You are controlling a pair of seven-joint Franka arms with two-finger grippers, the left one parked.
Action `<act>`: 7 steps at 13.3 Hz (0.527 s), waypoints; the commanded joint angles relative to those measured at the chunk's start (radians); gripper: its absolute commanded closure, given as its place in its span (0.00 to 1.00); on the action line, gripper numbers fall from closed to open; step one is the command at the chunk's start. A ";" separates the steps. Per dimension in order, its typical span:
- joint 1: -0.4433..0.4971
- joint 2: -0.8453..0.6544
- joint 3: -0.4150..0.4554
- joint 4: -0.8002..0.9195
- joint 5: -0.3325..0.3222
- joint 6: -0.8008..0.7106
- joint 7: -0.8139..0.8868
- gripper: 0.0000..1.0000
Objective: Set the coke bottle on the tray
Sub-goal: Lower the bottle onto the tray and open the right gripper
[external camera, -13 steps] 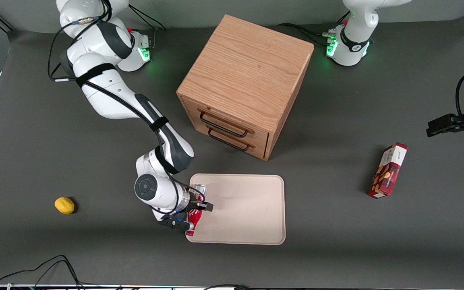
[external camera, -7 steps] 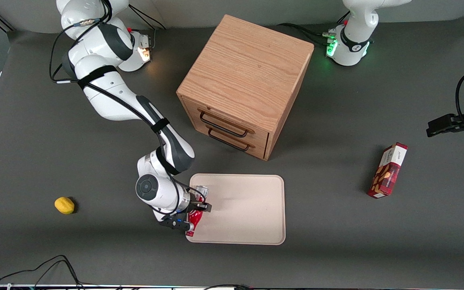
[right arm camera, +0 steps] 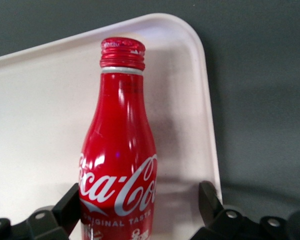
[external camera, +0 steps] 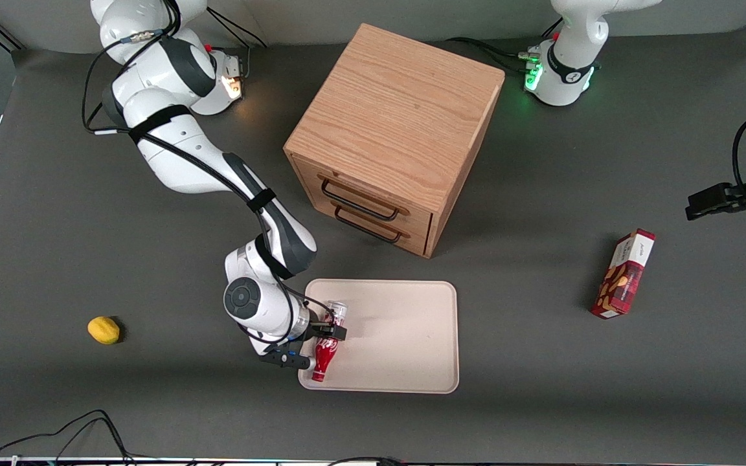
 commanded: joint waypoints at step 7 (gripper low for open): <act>-0.035 -0.242 0.009 0.025 -0.013 -0.160 -0.080 0.00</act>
